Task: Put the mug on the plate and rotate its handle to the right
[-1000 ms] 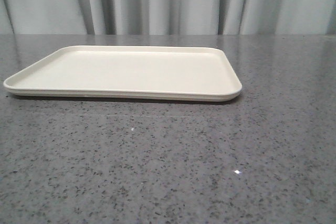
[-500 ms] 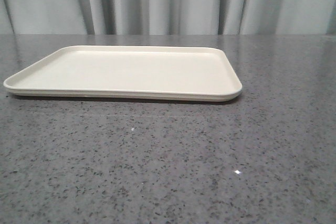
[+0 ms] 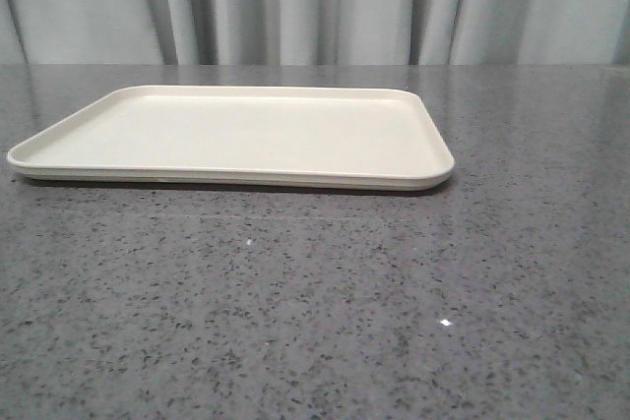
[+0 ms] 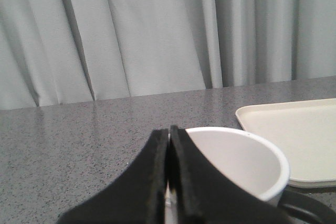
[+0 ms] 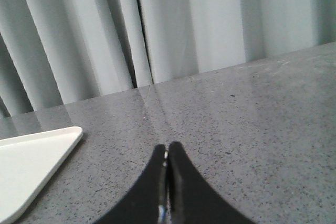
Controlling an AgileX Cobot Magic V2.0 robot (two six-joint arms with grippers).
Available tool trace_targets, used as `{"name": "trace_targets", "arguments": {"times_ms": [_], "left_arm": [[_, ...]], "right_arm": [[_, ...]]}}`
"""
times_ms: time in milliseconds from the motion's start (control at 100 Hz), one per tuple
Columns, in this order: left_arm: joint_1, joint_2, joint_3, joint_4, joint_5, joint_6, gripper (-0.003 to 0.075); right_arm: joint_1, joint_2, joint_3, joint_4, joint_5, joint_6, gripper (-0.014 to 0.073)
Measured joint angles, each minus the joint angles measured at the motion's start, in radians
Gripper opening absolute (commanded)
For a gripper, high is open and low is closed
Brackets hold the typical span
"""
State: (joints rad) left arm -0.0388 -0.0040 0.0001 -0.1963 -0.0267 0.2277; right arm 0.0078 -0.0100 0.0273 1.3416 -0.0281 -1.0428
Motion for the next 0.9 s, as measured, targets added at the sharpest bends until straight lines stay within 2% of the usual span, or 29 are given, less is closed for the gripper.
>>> {"name": "trace_targets", "arguments": {"times_ms": [900], "left_arm": [[0.000, 0.000, 0.000, 0.000, -0.004, -0.001, -0.0020]], "right_arm": [[0.000, 0.000, 0.000, -0.011, 0.000, -0.003, -0.0110]]}}
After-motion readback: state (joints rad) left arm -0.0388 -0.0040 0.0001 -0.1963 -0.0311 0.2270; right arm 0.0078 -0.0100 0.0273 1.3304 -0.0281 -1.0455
